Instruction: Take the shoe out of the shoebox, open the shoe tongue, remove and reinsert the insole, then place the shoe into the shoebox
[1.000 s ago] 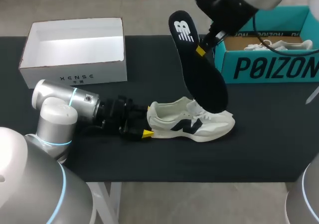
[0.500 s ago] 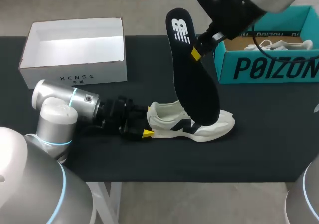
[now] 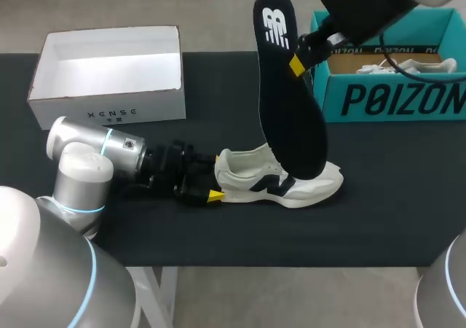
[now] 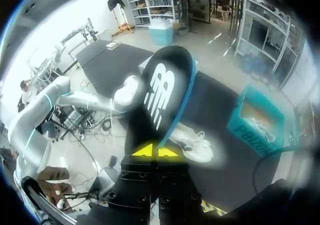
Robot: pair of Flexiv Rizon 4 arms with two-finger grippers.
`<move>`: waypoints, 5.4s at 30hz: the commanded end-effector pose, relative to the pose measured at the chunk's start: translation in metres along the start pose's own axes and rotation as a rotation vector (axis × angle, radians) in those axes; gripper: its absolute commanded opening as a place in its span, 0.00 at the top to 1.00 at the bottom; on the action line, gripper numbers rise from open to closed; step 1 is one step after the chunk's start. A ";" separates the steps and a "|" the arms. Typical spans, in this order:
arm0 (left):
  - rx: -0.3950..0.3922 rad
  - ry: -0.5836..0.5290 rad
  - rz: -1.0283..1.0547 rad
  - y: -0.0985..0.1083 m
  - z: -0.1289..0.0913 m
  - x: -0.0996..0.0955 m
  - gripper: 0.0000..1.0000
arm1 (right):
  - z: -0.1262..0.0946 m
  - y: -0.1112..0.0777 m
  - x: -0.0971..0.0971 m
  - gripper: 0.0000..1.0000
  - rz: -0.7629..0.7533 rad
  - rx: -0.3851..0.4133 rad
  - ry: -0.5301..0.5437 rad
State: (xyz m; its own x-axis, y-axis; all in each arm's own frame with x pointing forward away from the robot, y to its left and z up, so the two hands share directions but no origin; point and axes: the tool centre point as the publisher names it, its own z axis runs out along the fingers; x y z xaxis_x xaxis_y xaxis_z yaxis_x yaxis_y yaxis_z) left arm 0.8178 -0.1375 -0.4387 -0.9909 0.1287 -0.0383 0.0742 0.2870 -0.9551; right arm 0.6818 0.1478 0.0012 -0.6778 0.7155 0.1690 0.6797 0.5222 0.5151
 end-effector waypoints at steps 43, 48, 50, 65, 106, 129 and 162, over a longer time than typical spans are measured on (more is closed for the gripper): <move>-0.056 -0.002 0.003 0.001 -0.003 0.001 0.57 | -0.025 0.007 -0.019 1.00 -0.024 -0.025 -0.007; -0.112 -0.026 0.014 -0.002 -0.011 0.003 0.00 | -0.025 0.007 -0.019 1.00 -0.024 -0.025 -0.007; -0.125 -0.032 0.017 -0.002 -0.015 0.004 0.00 | -0.025 0.007 -0.019 1.00 -0.024 -0.025 -0.007; -0.464 0.001 0.006 -0.019 -0.069 0.009 0.00 | -0.025 0.007 -0.019 1.00 -0.024 -0.025 -0.007; -1.013 0.104 0.013 -0.111 -0.084 0.010 0.00 | -0.025 0.007 -0.019 1.00 -0.024 -0.025 -0.007; -1.026 0.128 -0.012 -0.113 -0.098 0.014 0.00 | -0.046 0.005 -0.022 1.00 -0.008 -0.026 -0.048; -1.035 0.129 -0.001 -0.118 -0.093 0.012 0.00 | -0.054 -0.007 -0.009 1.00 -0.010 -0.068 -0.005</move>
State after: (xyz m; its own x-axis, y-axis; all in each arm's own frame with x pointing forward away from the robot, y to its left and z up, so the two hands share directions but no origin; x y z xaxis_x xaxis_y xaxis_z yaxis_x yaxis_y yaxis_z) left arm 0.8069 -0.0758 -0.3019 -0.9768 0.2075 0.0537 0.1886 0.9510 -0.2450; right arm 0.6659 0.1113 0.0410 -0.6834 0.7125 0.1589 0.6504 0.4954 0.5759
